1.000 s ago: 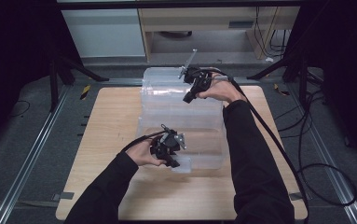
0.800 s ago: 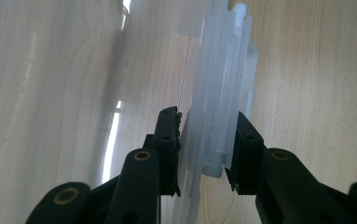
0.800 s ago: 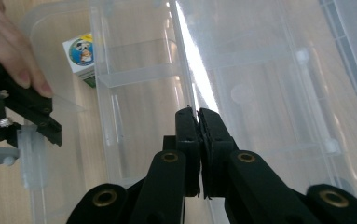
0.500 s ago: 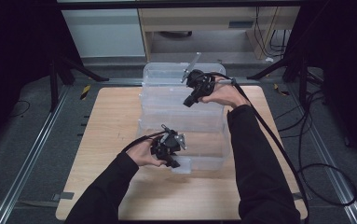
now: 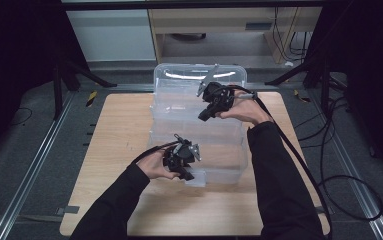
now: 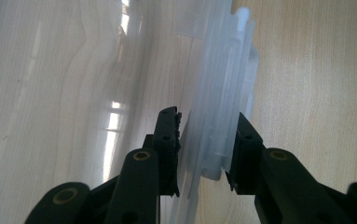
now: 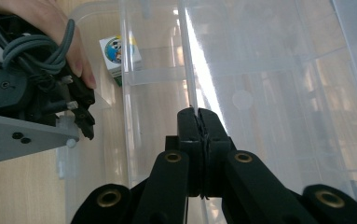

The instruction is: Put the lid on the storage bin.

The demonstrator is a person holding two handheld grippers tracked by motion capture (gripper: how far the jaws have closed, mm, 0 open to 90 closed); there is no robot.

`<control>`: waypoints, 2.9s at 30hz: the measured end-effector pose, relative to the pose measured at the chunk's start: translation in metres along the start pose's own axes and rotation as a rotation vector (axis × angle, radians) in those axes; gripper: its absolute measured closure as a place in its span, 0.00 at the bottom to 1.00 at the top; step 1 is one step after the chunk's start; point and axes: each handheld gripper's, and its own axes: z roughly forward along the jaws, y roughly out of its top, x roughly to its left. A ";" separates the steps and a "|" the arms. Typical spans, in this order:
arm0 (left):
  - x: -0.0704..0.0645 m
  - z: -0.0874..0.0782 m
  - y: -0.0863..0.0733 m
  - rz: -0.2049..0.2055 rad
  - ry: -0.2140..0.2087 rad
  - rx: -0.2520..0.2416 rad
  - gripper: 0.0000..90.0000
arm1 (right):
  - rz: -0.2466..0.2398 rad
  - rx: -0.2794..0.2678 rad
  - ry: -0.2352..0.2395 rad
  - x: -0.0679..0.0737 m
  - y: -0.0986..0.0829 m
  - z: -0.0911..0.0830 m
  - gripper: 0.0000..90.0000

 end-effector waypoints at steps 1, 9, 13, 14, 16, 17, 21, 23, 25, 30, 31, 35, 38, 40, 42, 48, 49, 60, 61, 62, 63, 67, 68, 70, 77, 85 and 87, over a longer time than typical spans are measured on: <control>0.000 0.000 0.000 0.000 0.000 0.000 0.76 | 0.000 0.000 0.000 0.000 0.000 0.000 1.00; -0.002 0.000 0.000 0.008 0.010 -0.001 0.76 | -0.005 0.001 0.003 0.016 -0.004 0.000 1.00; -0.003 -0.001 -0.001 0.011 0.013 0.000 0.75 | -0.012 -0.011 0.011 0.023 -0.008 0.000 1.00; -0.003 -0.001 -0.001 0.011 0.013 0.000 0.75 | -0.012 -0.011 0.011 0.023 -0.008 0.000 1.00; -0.003 -0.001 -0.001 0.013 0.015 -0.001 0.75 | -0.011 -0.022 0.018 0.028 -0.011 0.001 1.00; -0.003 -0.001 -0.001 0.014 0.013 -0.002 0.75 | -0.016 -0.026 0.018 0.029 -0.013 0.001 1.00; -0.003 -0.001 -0.001 0.021 0.014 -0.003 0.75 | -0.010 -0.043 0.019 0.034 -0.016 0.002 1.00; -0.004 -0.001 -0.001 0.019 0.017 -0.005 0.75 | -0.007 -0.052 0.016 0.036 -0.018 0.003 1.00; -0.004 -0.001 -0.001 0.024 0.020 -0.002 0.75 | -0.007 -0.057 0.015 0.038 -0.020 0.003 1.00; -0.005 -0.001 -0.001 0.028 0.027 0.000 0.75 | -0.003 -0.065 0.025 0.042 -0.022 0.005 1.00; -0.005 -0.001 -0.001 0.027 0.028 0.001 0.75 | 0.000 -0.065 0.031 0.043 -0.023 0.006 1.00; -0.006 -0.001 0.000 0.033 0.038 0.004 0.74 | -0.004 -0.063 0.024 0.047 -0.024 0.006 1.00; -0.006 -0.001 0.000 0.034 0.038 0.003 0.74 | -0.008 -0.065 0.017 0.050 -0.025 0.007 1.00; -0.006 -0.001 -0.001 0.031 0.034 -0.001 0.74 | -0.012 -0.066 0.011 0.051 -0.026 0.007 1.00; -0.006 -0.001 -0.001 0.034 0.034 -0.002 0.73 | -0.012 -0.071 0.010 0.052 -0.027 0.008 1.00; -0.008 -0.001 0.000 0.032 0.047 0.003 0.72 | -0.010 -0.081 0.018 0.056 -0.030 0.010 1.00; -0.008 -0.001 0.000 0.033 0.049 0.004 0.71 | -0.013 -0.081 0.014 0.056 -0.030 0.010 1.00; -0.014 -0.007 0.002 0.032 0.058 -0.012 0.60 | -0.007 -0.094 0.003 0.059 -0.034 0.011 0.99; -0.014 -0.010 0.002 0.036 0.062 -0.020 0.60 | -0.005 -0.096 0.004 0.059 -0.034 0.011 0.99; -0.014 -0.014 0.001 0.034 0.066 -0.033 0.59 | -0.004 -0.097 0.004 0.059 -0.034 0.011 0.99; -0.014 -0.017 0.001 0.035 0.067 -0.046 0.59 | -0.001 -0.097 0.006 0.059 -0.034 0.011 0.99; -0.016 -0.029 -0.001 0.040 0.089 -0.064 0.58 | -0.004 -0.098 0.010 0.058 -0.034 0.011 0.99; -0.017 -0.032 -0.002 0.033 0.093 -0.076 0.58 | -0.006 -0.096 0.010 0.058 -0.034 0.011 0.99; -0.019 -0.038 -0.004 0.026 0.101 -0.093 0.58 | -0.004 -0.100 0.009 0.058 -0.034 0.011 0.99; -0.022 -0.063 -0.011 0.014 0.131 -0.143 0.59 | -0.002 -0.105 0.013 0.058 -0.035 0.011 0.99; -0.018 -0.100 -0.032 -0.052 0.189 -0.228 0.63 | 0.006 -0.113 0.008 0.058 -0.036 0.011 0.98; -0.016 -0.107 -0.038 -0.081 0.202 -0.254 0.65 | 0.009 -0.111 0.007 0.059 -0.036 0.011 0.98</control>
